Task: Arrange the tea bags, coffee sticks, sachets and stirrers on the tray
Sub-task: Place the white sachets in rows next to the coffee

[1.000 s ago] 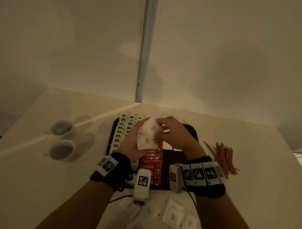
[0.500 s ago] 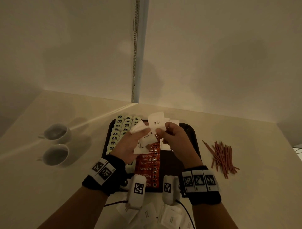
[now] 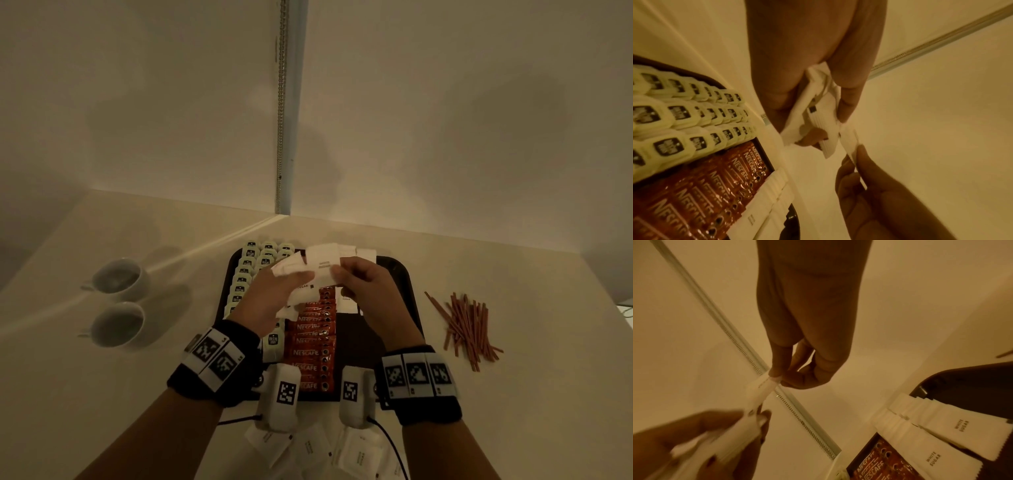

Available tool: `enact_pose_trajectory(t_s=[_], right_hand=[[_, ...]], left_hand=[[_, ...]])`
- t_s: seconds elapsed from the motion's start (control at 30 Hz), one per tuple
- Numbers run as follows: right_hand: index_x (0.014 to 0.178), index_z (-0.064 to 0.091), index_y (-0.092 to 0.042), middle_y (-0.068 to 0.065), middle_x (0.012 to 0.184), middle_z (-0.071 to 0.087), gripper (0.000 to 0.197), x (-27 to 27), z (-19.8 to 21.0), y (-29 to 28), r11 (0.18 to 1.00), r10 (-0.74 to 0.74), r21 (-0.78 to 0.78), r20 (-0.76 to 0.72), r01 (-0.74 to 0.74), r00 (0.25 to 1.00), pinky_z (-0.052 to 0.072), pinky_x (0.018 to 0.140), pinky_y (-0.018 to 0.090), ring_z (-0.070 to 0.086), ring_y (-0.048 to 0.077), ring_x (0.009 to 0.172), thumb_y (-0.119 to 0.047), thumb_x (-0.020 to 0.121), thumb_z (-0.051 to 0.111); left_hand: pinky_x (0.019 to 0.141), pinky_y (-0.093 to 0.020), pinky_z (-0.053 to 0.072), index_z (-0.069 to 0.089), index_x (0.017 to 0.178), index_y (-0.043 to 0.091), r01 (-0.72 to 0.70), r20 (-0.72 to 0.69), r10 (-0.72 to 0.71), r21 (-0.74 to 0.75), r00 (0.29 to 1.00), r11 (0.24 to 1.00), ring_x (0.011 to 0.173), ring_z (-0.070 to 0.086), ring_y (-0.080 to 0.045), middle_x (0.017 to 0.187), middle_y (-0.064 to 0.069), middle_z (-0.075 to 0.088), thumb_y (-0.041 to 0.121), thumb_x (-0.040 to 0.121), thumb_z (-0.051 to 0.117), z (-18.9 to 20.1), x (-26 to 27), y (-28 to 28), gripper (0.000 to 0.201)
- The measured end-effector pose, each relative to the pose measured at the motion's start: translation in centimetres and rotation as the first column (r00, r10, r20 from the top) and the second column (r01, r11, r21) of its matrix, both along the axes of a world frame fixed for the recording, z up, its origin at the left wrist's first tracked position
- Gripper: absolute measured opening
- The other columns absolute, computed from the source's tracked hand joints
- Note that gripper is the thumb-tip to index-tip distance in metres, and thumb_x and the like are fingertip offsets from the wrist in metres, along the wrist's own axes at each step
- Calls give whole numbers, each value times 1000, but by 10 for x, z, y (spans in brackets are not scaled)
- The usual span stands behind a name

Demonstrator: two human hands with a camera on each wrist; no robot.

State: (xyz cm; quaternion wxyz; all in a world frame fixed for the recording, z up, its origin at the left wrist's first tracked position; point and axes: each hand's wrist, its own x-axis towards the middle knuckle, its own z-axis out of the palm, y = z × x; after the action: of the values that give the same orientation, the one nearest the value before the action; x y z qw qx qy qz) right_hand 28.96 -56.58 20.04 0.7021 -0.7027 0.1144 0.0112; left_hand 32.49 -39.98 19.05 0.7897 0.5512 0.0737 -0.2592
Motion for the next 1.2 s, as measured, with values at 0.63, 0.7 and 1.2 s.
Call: enact_pose_trajectory(t_s=[0.63,0.7,1.2], right_hand=[[102,58,-16,4,111,61,14,-9,-127,-63,848,-322,-515,-309,127,895,52,87,32,59,19,103,-15,88,62],[97,57,-17,4,109,62,11,-7,-129,-58,853,-347,-497,-310,160,885,52,84,30,60,19,101,-14,88,62],[93,58,-6,1,91,57,12,0,-132,-44,766,-385,-620,-230,170,894,49,85,28,54,13,87,-10,85,65]], left_hand=[[48,-30,53,59,103,16,-223,-299,173,-144,939,964,89,62,-29,105,-17,65,5,94,47,-7,-1,28,18],[49,-29,53,59,101,16,-221,-301,167,-154,939,963,88,62,-29,100,-15,67,4,94,46,-5,-1,28,19],[47,-31,54,56,107,13,-218,-313,161,-158,936,963,83,58,-31,100,-17,62,6,94,43,-2,-3,26,20]])
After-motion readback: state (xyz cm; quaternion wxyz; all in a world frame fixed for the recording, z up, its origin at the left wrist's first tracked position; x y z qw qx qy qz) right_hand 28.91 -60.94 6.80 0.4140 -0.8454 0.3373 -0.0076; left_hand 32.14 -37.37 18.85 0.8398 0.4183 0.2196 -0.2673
